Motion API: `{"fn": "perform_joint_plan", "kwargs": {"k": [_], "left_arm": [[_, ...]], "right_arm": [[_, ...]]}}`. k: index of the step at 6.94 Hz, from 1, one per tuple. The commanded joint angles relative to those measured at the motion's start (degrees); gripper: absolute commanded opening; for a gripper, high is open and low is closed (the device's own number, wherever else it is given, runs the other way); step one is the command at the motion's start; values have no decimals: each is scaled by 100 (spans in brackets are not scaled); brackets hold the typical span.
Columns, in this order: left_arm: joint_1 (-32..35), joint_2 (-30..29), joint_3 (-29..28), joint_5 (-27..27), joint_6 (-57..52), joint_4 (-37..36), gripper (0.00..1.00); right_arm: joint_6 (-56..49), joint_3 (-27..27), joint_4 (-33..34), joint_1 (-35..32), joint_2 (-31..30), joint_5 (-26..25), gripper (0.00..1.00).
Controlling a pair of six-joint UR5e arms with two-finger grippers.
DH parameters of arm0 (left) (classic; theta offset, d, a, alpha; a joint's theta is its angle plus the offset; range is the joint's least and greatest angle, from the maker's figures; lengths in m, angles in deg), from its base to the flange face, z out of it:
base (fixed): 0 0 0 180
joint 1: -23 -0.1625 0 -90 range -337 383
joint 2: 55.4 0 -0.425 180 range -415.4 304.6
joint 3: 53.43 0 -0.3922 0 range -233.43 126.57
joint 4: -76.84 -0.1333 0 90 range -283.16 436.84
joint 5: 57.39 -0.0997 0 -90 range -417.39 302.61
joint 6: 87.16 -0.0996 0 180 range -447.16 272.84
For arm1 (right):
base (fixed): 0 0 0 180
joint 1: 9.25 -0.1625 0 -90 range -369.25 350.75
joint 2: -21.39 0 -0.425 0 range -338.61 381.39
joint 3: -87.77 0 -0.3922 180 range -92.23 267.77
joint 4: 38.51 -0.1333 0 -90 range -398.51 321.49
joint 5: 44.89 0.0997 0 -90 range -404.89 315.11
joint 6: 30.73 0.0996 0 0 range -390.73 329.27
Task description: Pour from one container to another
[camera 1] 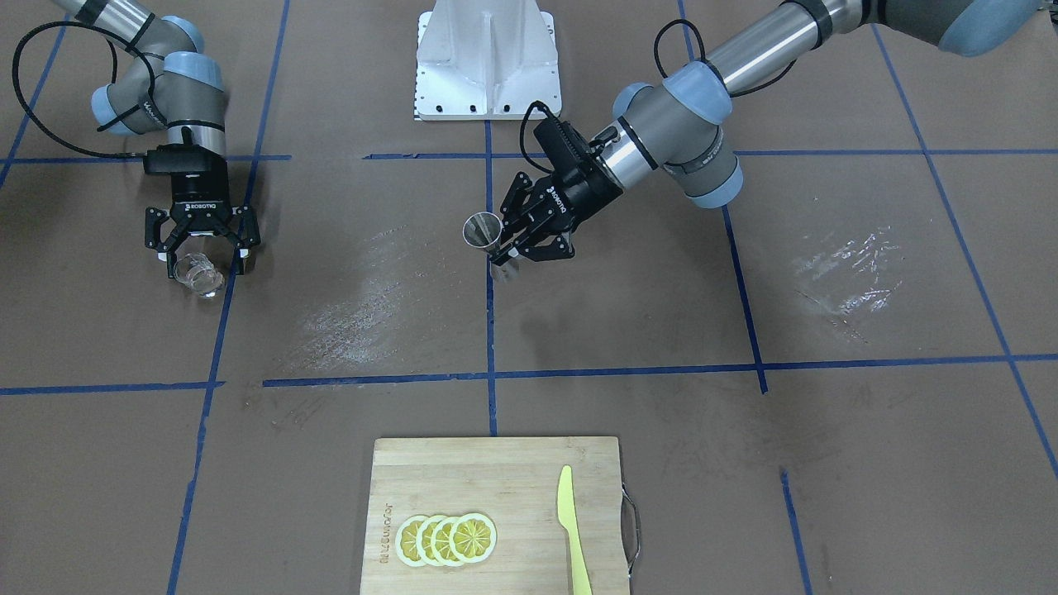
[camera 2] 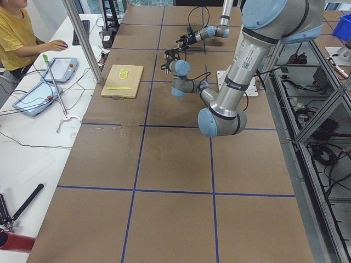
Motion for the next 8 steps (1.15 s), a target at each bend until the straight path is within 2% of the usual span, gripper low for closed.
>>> {"fn": "perform_joint_plan", "kwargs": {"k": [1,2,5,6,7,8], "left_arm": [[3,7,0,-16,0,7,0],[-6,7,0,-16,0,7,0],[-6,7,0,-16,0,7,0],[3,7,9,-16,0,7,0],[-6,7,9,-16,0,7,0],[-6,7,9,-25,0,15,0]], "right_arm": [[0,-59,-218,-6,72,-6,78],[-52,-242,-594,-14,64,-15,74],[-88,-331,-695,-23,64,-15,69],[-88,-323,-695,-23,64,-15,48],[-97,-314,-695,-23,55,-15,15],[-114,-270,-704,-32,55,-7,3]]}}
